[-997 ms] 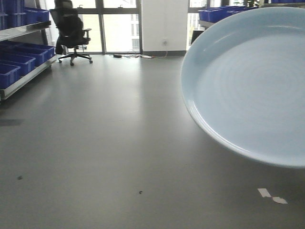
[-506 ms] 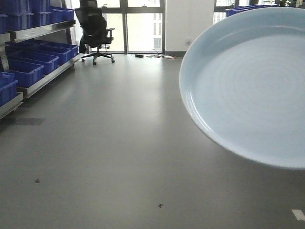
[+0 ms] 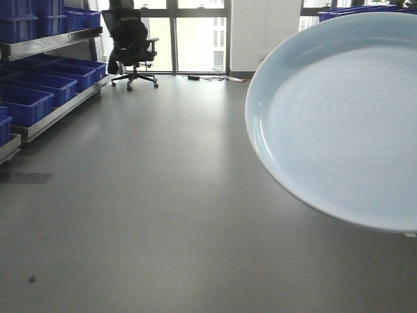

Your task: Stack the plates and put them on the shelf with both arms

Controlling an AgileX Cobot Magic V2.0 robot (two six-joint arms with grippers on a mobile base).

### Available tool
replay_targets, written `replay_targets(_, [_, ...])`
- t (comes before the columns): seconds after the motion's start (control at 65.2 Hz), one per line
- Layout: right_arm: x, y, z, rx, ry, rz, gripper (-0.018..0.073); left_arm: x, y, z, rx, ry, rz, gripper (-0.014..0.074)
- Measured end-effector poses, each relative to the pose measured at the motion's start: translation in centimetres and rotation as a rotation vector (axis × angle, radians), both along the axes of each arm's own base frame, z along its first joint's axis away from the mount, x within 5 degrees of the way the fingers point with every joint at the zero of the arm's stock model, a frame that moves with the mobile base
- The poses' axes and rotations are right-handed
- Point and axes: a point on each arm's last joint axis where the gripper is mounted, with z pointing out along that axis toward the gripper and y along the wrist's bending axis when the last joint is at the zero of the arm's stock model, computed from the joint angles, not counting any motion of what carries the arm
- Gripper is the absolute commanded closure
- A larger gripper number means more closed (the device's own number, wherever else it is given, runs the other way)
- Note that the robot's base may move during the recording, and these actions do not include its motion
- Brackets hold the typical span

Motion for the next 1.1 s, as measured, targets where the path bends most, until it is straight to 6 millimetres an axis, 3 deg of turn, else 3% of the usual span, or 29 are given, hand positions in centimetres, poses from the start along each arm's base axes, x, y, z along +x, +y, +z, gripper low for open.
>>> replay_targets(1.104, [0.0,0.0,0.0,0.0,0.0,0.0,0.051,0.0,0.0,0.01,0.0,-0.002,0.0,0.0512])
